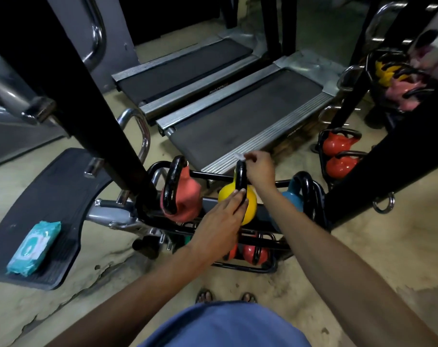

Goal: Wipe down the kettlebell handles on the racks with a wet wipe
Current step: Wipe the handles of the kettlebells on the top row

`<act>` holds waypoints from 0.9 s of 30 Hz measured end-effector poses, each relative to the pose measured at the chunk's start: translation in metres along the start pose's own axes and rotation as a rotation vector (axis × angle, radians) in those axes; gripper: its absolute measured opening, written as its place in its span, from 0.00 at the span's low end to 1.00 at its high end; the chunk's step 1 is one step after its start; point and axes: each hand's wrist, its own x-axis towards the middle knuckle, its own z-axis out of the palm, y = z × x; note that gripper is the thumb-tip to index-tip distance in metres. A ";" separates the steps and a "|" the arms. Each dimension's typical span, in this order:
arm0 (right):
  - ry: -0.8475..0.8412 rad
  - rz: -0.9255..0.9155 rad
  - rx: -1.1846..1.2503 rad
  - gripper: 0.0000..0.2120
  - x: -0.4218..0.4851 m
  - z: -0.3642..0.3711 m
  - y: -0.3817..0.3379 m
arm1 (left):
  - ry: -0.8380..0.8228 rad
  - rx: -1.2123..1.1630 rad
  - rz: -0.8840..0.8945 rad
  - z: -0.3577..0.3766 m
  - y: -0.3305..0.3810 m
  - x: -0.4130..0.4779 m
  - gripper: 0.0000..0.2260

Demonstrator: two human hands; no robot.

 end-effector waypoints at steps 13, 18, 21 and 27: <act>-0.666 -0.621 -1.221 0.03 0.014 -0.010 -0.064 | 0.001 -0.002 0.049 -0.003 -0.007 0.004 0.30; -0.705 -0.711 -1.142 0.07 -0.007 -0.028 -0.062 | 0.025 0.013 0.069 -0.003 -0.007 -0.003 0.29; -0.619 -0.722 -0.921 0.11 -0.021 -0.050 -0.048 | 0.031 0.014 0.125 0.003 0.002 -0.014 0.33; -0.191 -0.493 -0.467 0.09 -0.021 -0.118 -0.006 | 0.013 -0.095 0.192 0.012 0.034 0.001 0.34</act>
